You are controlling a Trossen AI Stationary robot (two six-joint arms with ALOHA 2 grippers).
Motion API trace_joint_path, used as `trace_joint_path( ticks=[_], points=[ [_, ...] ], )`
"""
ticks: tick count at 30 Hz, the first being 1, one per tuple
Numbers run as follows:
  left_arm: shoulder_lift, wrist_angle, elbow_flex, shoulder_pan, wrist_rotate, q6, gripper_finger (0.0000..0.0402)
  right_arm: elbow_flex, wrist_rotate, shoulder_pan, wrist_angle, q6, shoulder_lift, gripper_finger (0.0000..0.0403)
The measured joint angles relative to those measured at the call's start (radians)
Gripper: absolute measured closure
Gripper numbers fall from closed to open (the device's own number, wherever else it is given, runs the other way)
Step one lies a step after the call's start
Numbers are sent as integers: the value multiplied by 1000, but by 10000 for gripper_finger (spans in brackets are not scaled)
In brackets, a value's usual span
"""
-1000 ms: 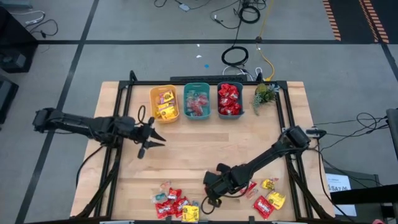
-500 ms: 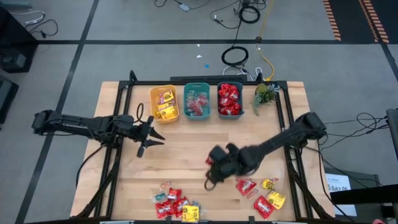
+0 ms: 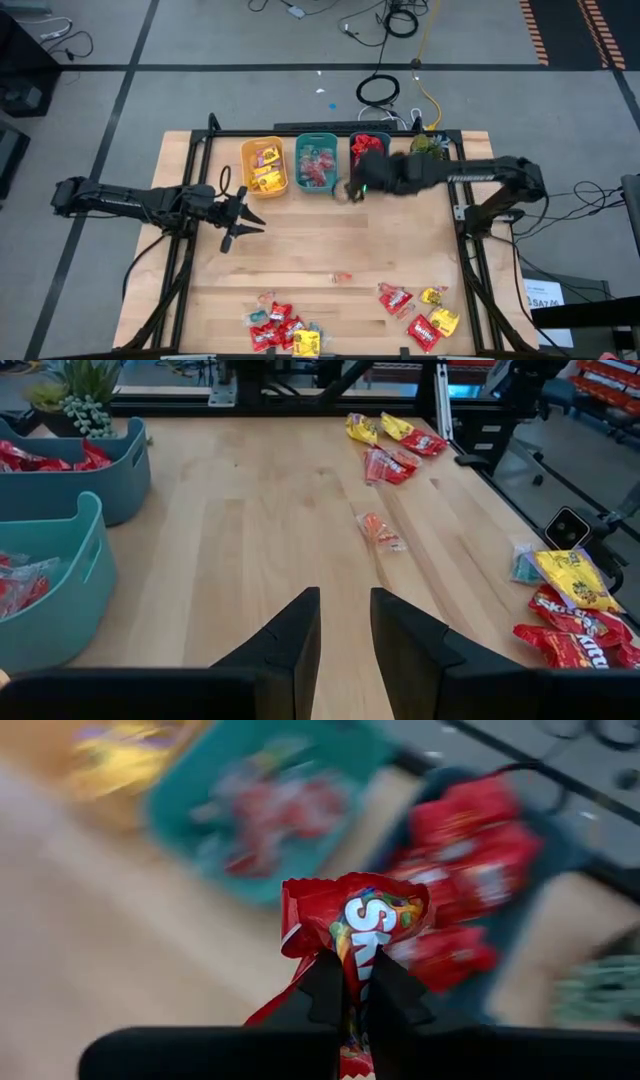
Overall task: Sort candy
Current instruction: Put the red candy into the blue bin
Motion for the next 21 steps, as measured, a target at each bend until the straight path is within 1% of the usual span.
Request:
trace_joint_path(
  ticks=[5, 9, 12, 14, 16, 21],
  points=[
    [0, 0, 0, 0, 0, 0, 302, 0, -42, -173, -7, -78, -27, 394],
    [0, 0, 0, 0, 0, -1, 302, -17, -141, -304, 59, -175, -24, 394],
    [0, 0, 0, 0, 0, -1, 302, -42, -198, -385, 104, -207, -22, 394],
    [0, 0, 0, 0, 0, -1, 302, -54, -230, -422, 140, -229, -22, 393],
    [0, 0, 0, 0, 0, -1, 302, -60, -241, -442, 144, -251, -22, 382],
    [0, 0, 0, 0, -1, 0, 302, -66, -229, -465, 162, -260, -22, 329]
  ],
)
